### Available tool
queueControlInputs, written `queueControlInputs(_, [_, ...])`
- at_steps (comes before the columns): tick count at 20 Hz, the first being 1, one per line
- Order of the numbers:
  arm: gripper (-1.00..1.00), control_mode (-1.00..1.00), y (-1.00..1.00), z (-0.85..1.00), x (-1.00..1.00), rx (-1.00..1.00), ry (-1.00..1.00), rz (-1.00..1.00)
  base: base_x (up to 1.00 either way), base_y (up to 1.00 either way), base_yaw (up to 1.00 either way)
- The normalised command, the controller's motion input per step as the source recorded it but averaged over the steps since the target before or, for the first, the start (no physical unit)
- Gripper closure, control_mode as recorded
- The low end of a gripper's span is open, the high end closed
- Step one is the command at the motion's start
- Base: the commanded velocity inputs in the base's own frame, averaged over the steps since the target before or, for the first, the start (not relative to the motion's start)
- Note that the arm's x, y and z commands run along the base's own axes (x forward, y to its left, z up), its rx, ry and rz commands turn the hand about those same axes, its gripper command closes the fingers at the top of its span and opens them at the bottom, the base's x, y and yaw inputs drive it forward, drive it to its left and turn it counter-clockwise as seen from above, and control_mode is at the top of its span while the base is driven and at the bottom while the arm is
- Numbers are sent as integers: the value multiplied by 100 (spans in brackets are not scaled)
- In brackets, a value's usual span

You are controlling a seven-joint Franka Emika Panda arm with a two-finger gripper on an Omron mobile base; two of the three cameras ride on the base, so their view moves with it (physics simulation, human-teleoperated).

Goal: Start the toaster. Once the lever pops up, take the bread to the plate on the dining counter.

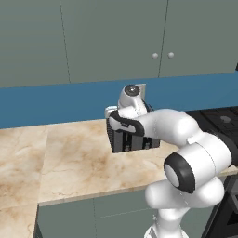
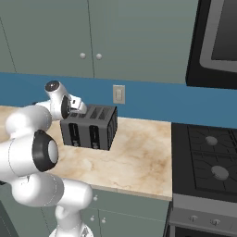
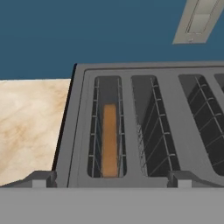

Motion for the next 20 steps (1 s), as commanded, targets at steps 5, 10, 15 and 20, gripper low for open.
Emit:
queueControlInputs(5, [-100,-100,1,0,2,0,0,0,0,0,0])
queueControlInputs(10, [-100,-100,10,0,7,0,0,0,0,0,0])
queueControlInputs(15, [-100,-100,11,0,5,0,0,0,0,0,0])
queueControlInputs(20, [-100,-100,3,0,7,0,0,0,0,0,0])
